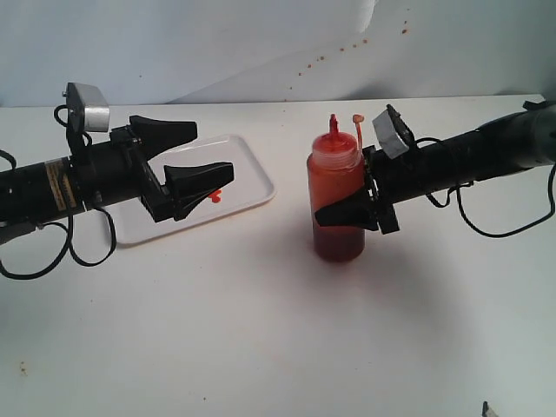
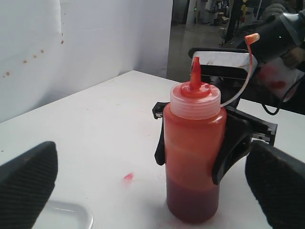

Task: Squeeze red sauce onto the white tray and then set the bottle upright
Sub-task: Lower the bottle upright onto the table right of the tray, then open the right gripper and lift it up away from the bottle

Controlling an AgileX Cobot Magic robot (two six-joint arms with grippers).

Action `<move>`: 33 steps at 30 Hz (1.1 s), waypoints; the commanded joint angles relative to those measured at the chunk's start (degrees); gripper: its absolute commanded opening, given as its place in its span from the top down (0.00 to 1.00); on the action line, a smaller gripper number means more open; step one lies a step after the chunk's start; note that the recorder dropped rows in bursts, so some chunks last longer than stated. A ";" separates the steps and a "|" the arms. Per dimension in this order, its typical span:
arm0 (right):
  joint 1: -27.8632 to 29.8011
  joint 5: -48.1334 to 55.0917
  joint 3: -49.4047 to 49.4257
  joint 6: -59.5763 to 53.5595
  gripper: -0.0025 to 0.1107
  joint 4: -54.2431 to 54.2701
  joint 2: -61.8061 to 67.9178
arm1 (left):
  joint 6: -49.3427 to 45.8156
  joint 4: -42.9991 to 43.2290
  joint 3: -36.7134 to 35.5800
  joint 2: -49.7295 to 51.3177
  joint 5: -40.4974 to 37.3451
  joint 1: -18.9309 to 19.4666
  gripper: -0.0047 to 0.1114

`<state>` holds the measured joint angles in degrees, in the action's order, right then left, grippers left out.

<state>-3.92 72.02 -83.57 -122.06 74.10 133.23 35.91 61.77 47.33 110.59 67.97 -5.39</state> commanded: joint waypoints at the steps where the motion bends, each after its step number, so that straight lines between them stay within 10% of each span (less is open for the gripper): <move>1: -0.17 -2.06 0.97 2.94 0.98 -5.51 1.14 | -0.39 -0.82 0.28 -0.34 0.48 0.10 0.06; 7: -0.17 -2.06 0.97 4.23 0.88 -5.51 1.14 | -0.50 -0.82 0.28 -0.34 0.48 0.10 0.06; 16: -0.17 -2.06 0.86 4.05 0.07 -5.44 1.14 | -0.50 -0.82 0.28 -0.34 0.48 0.10 0.06; 33: -0.05 -2.06 0.86 10.91 0.05 -7.52 -6.55 | -0.50 -0.82 0.28 -0.34 0.48 0.10 0.06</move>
<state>-3.92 69.59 -82.85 -113.03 67.97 129.08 35.82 61.77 47.33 110.59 67.97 -5.39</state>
